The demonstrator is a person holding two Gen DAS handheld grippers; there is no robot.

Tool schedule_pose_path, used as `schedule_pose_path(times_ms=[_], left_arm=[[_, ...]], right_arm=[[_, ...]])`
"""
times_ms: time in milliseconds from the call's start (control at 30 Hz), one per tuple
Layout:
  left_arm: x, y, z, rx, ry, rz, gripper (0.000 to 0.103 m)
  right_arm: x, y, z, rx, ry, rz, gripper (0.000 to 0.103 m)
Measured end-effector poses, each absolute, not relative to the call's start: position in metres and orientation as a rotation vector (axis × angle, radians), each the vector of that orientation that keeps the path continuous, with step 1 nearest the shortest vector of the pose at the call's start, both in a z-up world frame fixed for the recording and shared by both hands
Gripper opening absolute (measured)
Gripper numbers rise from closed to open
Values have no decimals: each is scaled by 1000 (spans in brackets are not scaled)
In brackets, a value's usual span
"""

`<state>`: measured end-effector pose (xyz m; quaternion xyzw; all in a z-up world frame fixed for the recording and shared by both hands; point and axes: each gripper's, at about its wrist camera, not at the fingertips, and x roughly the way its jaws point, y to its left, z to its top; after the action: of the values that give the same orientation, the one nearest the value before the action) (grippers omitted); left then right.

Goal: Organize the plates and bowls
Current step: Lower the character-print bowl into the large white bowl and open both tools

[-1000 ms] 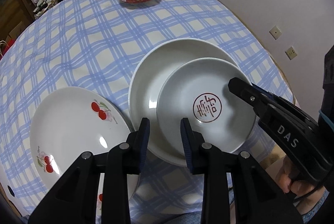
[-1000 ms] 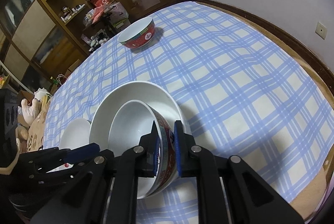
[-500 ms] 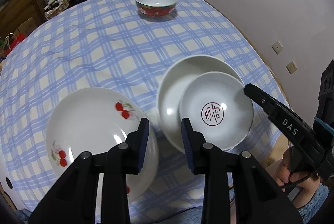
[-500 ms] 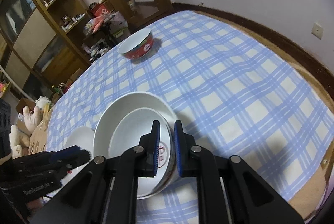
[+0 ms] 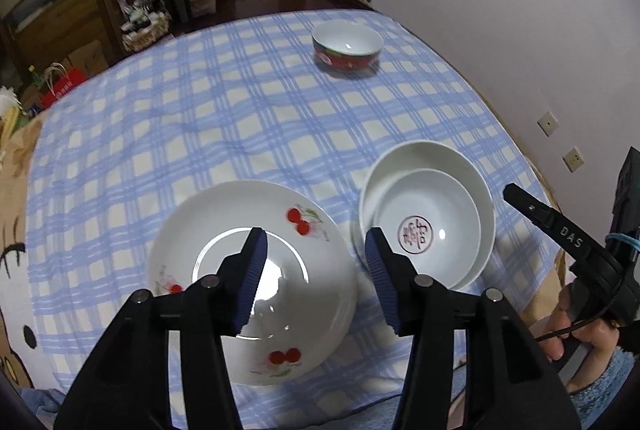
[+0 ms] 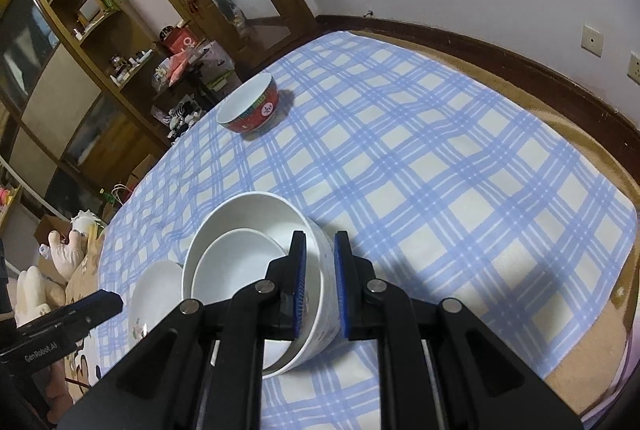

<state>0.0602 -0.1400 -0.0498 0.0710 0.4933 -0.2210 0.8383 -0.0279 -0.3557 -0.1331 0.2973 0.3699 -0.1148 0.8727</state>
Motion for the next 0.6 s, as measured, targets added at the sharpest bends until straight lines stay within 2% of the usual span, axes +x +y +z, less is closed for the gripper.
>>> schedule_pose_path(times_ms=[67,167,267,533,600], left_arm=[[59,-136,-46,156,1024,-454,54],[58,-129,-43,143,1012,-437,55],[58,-124,-41,131,1008,-429,56],[56,-119,-30,121,969,-421,71],[56,-119,-28,115,957,-423,77]], right_arm=[[-32,-355,-128,610,756,-242,35],[-37,-351,-121,592,731,-241,40],[-42,-348,-114,571,708,-244,57],[-49,-342,-99,531,655,-236,66],[-49,-341,-96,523,639,-240,76]])
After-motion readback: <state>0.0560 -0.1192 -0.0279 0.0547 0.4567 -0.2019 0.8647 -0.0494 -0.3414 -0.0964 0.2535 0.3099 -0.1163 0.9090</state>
